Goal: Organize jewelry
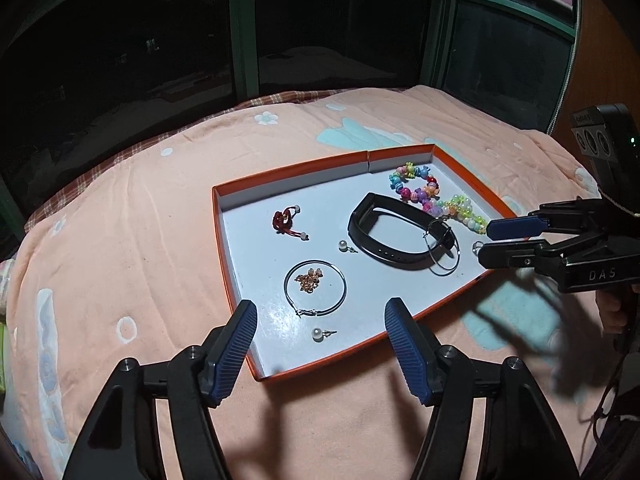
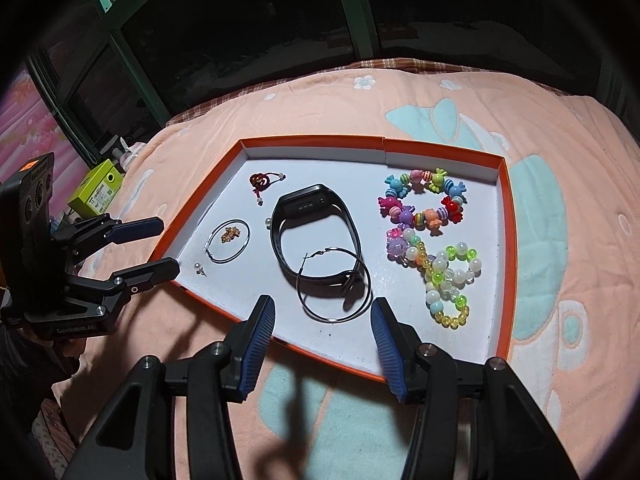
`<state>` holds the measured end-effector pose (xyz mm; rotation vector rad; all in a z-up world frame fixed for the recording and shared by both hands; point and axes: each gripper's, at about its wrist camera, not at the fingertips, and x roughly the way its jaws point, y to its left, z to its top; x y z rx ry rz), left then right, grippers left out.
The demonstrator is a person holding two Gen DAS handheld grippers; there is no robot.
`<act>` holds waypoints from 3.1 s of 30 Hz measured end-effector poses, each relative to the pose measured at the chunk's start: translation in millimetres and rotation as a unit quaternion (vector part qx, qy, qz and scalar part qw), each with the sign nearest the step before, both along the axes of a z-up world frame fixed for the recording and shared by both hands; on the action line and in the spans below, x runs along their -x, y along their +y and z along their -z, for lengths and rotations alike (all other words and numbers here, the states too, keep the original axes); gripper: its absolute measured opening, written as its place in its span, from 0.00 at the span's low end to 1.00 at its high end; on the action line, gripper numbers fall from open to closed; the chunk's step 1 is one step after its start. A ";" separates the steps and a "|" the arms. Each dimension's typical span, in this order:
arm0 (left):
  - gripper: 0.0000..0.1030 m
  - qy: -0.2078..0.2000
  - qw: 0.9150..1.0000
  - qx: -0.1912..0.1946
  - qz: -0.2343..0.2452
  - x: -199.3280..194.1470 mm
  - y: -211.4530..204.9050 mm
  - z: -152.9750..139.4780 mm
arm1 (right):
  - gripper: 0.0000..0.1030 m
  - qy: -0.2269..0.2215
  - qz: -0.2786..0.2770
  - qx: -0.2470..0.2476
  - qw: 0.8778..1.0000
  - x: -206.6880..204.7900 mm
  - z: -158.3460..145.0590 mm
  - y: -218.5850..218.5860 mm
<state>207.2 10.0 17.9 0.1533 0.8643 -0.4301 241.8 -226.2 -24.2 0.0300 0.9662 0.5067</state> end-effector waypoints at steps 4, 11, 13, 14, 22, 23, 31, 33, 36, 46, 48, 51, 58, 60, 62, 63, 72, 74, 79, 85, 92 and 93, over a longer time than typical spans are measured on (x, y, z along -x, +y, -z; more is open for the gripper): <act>0.79 -0.013 1.000 0.006 -0.019 19.7 -4.0 -13.2 | 0.54 -0.009 -0.002 0.006 1.000 12.7 -5.2 -0.1; 0.82 -0.030 0.998 -0.005 -0.050 58.8 -17.4 -27.3 | 0.54 -0.019 0.001 0.008 1.000 36.2 -10.2 -6.8; 0.82 -0.044 0.997 -0.017 -0.065 69.8 -23.3 -29.8 | 0.55 -0.020 0.002 0.010 1.000 42.8 -9.7 -9.8; 0.82 -0.051 0.996 -0.022 -0.073 74.7 -26.4 -30.6 | 0.55 -0.022 0.002 0.012 1.000 46.3 -9.2 -11.4; 0.82 -0.067 0.992 -0.032 -0.106 97.3 -45.3 -22.1 | 0.55 -0.036 0.009 0.021 0.999 63.4 -1.7 -22.7; 0.82 -0.065 0.991 -0.027 -0.110 98.3 -45.4 -20.7 | 0.55 -0.038 0.012 0.023 0.999 64.3 -0.3 -23.7; 0.82 -0.072 0.983 -0.003 -0.168 96.1 -38.5 -4.6 | 0.55 -0.053 0.034 0.005 0.998 66.1 11.0 -33.3; 0.82 -0.079 0.981 -0.005 -0.179 95.2 -37.1 -1.1 | 0.55 -0.060 0.042 0.003 0.997 65.3 12.8 -35.5; 0.82 -0.075 0.979 0.022 -0.187 94.4 -33.2 3.5 | 0.55 -0.069 0.052 0.004 0.996 64.6 14.2 -38.4; 0.90 -0.095 0.972 -0.008 -0.215 93.6 -35.6 20.4 | 0.56 -0.113 0.065 0.029 0.991 65.0 15.0 -43.0; 0.99 -0.094 0.973 -0.005 -0.210 92.8 -36.6 21.3 | 0.64 -0.116 0.070 0.033 0.990 65.7 16.8 -44.3; 1.00 -0.100 0.971 -0.012 -0.216 93.9 -38.0 21.1 | 0.69 -0.119 0.072 0.034 0.990 67.0 19.6 -44.5; 1.00 -0.108 0.967 -0.015 -0.230 99.2 -35.8 20.4 | 0.83 -0.134 0.079 0.034 0.987 71.1 17.0 -47.0; 1.00 -0.109 0.966 -0.015 -0.232 100.7 -35.2 20.0 | 0.83 -0.139 0.079 0.036 0.986 72.6 16.0 -46.4; 1.00 -0.108 0.966 -0.015 -0.235 101.2 -34.7 20.1 | 0.84 -0.141 0.079 0.038 0.986 72.9 16.2 -45.5; 1.00 -0.107 0.966 -0.015 -0.237 101.1 -34.0 20.2 | 0.85 -0.141 0.080 0.040 0.986 73.1 16.0 -45.2; 1.00 -0.109 0.958 -0.009 -0.265 104.3 -24.1 19.4 | 0.88 -0.147 0.085 0.036 0.985 75.3 14.2 -46.1; 1.00 -0.109 0.957 -0.009 -0.268 104.9 -23.5 19.5 | 0.88 -0.147 0.087 0.036 0.985 75.2 14.1 -46.2; 1.00 -0.109 0.956 -0.008 -0.273 104.4 -22.2 19.2 | 0.88 -0.149 0.087 0.036 0.984 75.9 13.2 -46.4; 1.00 -0.108 0.955 -0.011 -0.274 103.9 -22.9 19.7 | 0.88 -0.148 0.087 0.036 0.985 76.5 12.3 -47.0; 1.00 -0.113 0.955 -0.019 -0.273 105.3 -26.5 19.3 | 0.88 -0.154 0.084 0.041 0.984 77.9 12.7 -43.8; 1.00 -0.114 0.955 -0.020 -0.273 105.5 -26.7 19.3 | 0.88 -0.155 0.083 0.041 0.984 78.0 12.7 -43.4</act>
